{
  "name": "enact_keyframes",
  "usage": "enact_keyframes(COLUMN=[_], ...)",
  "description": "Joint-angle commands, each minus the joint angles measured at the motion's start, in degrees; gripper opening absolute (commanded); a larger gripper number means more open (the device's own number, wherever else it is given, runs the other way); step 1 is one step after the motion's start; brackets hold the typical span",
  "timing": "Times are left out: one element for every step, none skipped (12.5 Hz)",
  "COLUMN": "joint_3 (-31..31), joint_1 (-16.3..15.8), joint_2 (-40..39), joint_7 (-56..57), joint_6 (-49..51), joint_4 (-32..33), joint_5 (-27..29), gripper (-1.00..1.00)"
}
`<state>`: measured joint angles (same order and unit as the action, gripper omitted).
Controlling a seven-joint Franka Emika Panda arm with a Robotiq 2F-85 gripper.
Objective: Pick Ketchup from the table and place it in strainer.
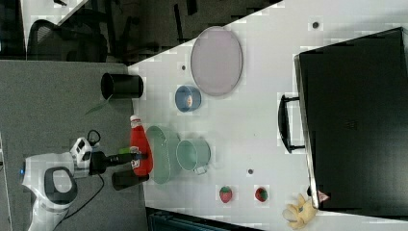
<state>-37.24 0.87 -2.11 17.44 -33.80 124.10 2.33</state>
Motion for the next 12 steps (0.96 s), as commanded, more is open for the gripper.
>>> enact_keyframes(joint_3=[-3.1, -4.2, -4.9, -5.0, -4.9, -4.6, -4.2, -3.8, -3.4, -3.2, -3.1, -3.0], joint_1=[-0.3, -0.8, -1.6, -2.4, -3.2, -3.8, -4.2, -4.4, -4.6, -4.7, -4.6, -4.2], joint_2=[-5.0, -7.7, -10.6, -13.3, -15.8, -18.2, -20.5, -22.5, -24.1, -25.1, -25.2, -24.0], joint_7=[-13.6, -17.0, -20.1, -22.7, -23.7, -24.1, -24.8, -26.2, -27.0, -27.0, -27.2, -28.2], joint_6=[-7.0, -10.2, -12.7, -14.5, -16.6, -18.3, -20.1, -22.6, -25.2, -27.4, -28.5, -28.0], joint_4=[-0.8, -0.7, -0.6, -0.6, -0.6, -0.4, -0.3, -0.2, -0.1, 0.1, 0.0, 0.0], joint_5=[0.2, -0.1, -0.6, -1.4, -3.2, -5.4, -7.3, -8.1, -9.1, -9.8, -9.9, -9.9], gripper=[0.25, 0.25, 0.25, 0.25, 0.25, 0.25, 0.25, 0.31, 0.50, 0.72, 0.95, 1.00])
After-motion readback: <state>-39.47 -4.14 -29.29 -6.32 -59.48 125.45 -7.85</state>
